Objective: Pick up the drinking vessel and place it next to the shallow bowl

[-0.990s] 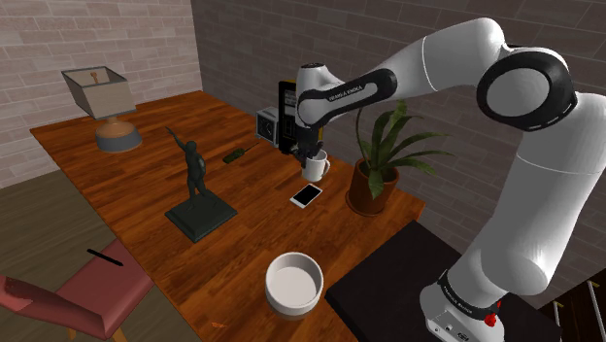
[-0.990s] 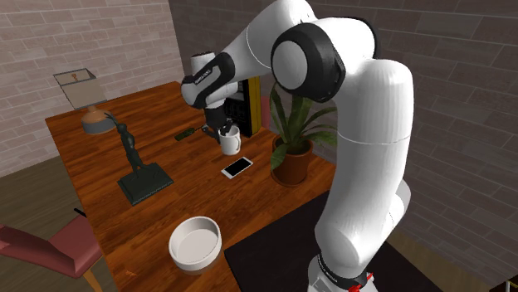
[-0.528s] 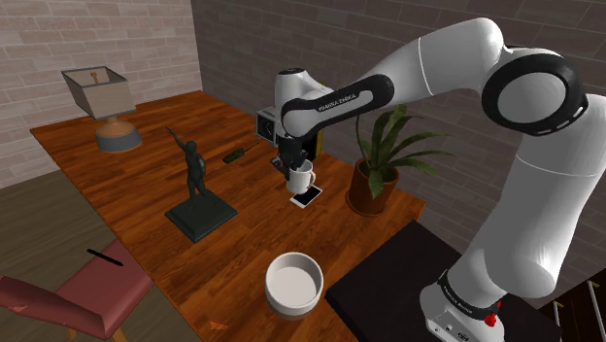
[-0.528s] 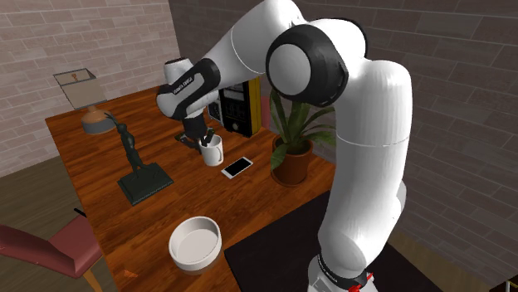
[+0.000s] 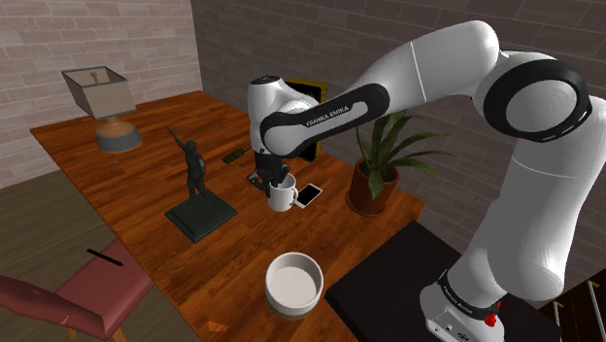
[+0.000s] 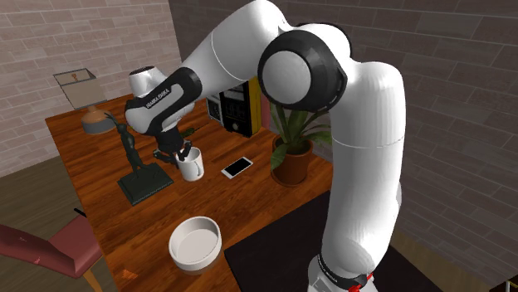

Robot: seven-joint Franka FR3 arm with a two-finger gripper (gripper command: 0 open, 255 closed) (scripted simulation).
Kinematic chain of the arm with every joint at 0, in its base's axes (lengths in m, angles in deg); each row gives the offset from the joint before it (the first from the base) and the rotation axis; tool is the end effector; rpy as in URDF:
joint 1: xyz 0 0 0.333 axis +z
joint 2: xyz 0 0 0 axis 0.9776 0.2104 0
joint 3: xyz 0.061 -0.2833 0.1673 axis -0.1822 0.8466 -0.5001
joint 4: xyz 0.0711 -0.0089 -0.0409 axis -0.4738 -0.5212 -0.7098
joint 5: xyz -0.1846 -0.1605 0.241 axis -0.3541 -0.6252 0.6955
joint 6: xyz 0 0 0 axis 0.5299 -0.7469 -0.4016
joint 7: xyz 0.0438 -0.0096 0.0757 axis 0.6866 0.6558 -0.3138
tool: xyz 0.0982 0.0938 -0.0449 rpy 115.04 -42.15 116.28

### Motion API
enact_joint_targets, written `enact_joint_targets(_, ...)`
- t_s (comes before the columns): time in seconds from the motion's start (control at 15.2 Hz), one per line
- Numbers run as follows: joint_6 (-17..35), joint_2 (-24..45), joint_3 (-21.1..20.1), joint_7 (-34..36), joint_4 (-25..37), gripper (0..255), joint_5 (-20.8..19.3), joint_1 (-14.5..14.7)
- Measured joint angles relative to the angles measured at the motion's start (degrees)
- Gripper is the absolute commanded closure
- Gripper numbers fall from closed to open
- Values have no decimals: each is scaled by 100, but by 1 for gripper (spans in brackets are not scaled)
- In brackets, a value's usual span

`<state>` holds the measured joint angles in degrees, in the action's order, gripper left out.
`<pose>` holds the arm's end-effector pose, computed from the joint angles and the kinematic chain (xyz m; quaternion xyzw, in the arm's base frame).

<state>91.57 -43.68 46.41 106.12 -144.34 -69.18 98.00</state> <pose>0.5056 0.2661 0.3601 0.9983 -0.0458 -0.0230 0.0261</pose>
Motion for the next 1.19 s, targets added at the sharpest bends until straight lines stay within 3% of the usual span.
enact_joint_targets(0.46,-191,349,-237,751,510,255,-86,508)
enact_joint_targets(1.19,450,801,-201,887,307,255,-203,577)
